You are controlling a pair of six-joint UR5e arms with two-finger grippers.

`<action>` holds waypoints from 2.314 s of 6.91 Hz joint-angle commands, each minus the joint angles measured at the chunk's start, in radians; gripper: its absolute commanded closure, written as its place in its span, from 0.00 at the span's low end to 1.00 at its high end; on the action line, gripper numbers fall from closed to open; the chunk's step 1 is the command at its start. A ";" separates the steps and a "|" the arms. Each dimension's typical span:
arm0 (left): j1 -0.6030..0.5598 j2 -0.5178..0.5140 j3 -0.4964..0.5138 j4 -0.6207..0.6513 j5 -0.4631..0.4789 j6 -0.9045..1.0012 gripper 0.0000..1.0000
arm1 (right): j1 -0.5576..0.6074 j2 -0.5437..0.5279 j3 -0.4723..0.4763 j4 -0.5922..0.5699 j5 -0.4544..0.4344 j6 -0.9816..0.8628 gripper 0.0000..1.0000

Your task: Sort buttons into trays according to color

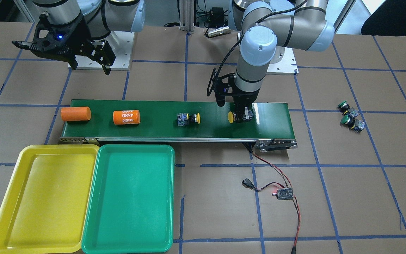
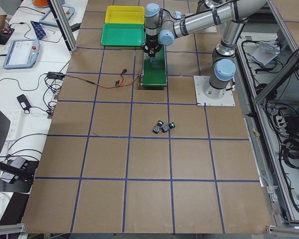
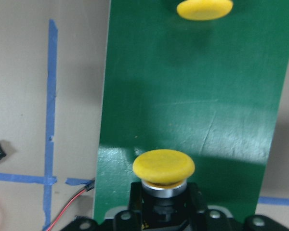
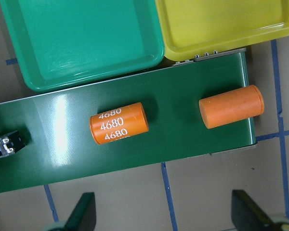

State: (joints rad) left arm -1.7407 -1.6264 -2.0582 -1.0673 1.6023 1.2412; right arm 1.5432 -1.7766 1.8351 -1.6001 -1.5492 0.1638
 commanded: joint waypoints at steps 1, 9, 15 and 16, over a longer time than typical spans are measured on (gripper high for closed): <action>0.038 0.010 -0.042 0.006 -0.004 -0.075 0.04 | 0.000 0.002 0.006 -0.009 -0.009 0.000 0.00; 0.947 -0.061 -0.037 0.018 -0.065 0.509 0.00 | -0.002 0.009 0.029 -0.067 0.021 0.695 0.00; 1.064 -0.209 -0.068 0.219 0.001 0.750 0.00 | 0.098 0.109 0.133 -0.263 0.035 1.319 0.00; 1.060 -0.231 -0.080 0.286 -0.001 0.748 0.00 | 0.124 0.127 0.172 -0.344 0.034 1.344 0.00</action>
State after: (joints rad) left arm -0.6794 -1.8279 -2.1241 -0.8491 1.6025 1.9887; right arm 1.6405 -1.6723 1.9594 -1.8479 -1.5163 1.4753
